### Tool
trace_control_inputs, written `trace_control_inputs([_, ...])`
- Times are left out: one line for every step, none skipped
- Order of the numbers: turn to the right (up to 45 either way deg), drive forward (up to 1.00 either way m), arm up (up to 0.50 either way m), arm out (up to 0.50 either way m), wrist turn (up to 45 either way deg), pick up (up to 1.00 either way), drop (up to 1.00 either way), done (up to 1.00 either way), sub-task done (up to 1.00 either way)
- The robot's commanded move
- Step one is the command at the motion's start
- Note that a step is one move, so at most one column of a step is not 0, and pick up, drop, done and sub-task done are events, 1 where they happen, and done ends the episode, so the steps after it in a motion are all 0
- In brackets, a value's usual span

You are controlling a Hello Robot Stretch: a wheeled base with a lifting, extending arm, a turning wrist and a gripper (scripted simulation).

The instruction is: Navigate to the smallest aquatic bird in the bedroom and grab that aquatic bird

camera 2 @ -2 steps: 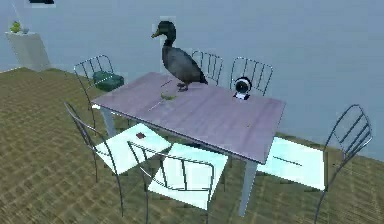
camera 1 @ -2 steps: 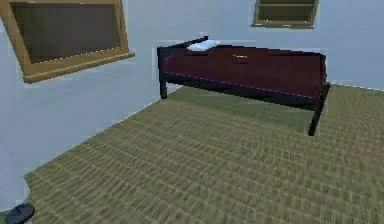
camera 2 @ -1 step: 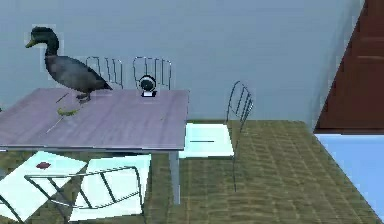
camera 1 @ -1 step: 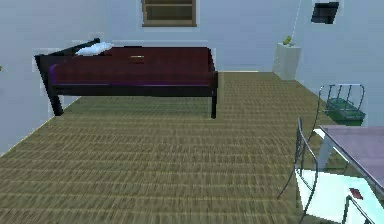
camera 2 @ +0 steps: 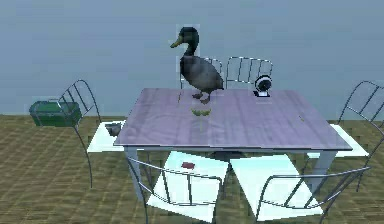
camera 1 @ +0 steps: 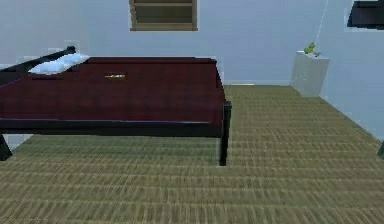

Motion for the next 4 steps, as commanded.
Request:
trace_control_inputs([6.0,0.00,0.00,0.00,0.0,0.00,0.00,0.00,0.00])
trace_control_inputs([0.0,0.25,0.00,0.00,0.0,0.00,0.00,0.00,0.00])
trace_control_inputs([45.0,0.00,0.00,0.00,0.0,0.00,0.00,0.00,0.00])
trace_control_inputs([45.0,0.00,0.00,0.00,0.0,0.00,0.00,0.00,0.00])
